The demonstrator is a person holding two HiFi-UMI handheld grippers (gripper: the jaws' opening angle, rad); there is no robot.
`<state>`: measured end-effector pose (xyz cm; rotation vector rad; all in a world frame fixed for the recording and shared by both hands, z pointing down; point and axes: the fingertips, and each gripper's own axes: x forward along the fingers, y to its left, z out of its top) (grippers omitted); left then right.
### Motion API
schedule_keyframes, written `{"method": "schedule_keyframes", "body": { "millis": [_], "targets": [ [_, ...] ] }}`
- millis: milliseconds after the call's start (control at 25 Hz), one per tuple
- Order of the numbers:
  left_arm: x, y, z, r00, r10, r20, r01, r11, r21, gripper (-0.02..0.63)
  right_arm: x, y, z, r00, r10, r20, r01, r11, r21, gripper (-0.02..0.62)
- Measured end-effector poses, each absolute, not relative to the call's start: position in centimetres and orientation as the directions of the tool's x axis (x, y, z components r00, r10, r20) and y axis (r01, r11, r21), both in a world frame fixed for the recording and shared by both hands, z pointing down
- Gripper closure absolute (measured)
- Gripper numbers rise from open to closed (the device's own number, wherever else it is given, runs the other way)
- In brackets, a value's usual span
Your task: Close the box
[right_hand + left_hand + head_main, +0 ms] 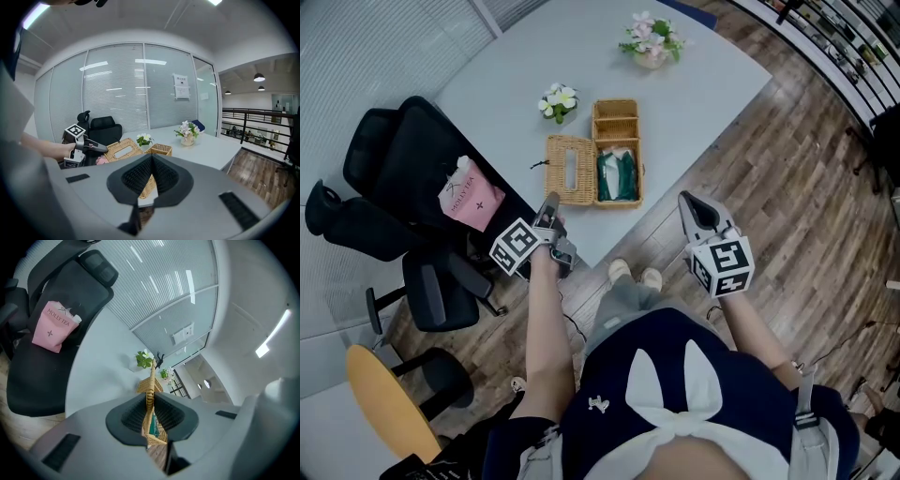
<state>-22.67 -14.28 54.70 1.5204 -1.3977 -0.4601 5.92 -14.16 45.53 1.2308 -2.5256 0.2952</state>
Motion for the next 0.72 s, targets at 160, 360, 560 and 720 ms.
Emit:
{"method": "schedule_keyframes", "body": {
  "millis": [160,360,560,720],
  "targets": [
    [-22.1,-14.3,54.1,0.264,-0.901,0.344,-0.589,0.132,0.797,0.545,5.9,-14.0,45.6,-0.580,-0.726,0.369,-0.791,0.610,-0.045,0.591],
    [-21.4,-14.4,53.4,0.265,-0.894,0.361,-0.646,0.113,0.755,0.545,6.0,-13.9,45.4,-0.579,-0.728,0.367,-0.792,0.609,-0.044,0.591],
    [-20.7,-14.4,52.9,0.269,-0.890,0.370,-0.687,0.092,0.721,0.545,6.1,-13.7,45.4,-0.579,-0.729,0.366,-0.793,0.608,-0.044,0.591],
    [-20.2,-14.5,52.4,0.265,-0.885,0.383,-0.729,0.076,0.680,0.545,6.1,-13.6,45.4,-0.578,-0.728,0.368,-0.793,0.607,-0.046,0.591]
  ]
}}
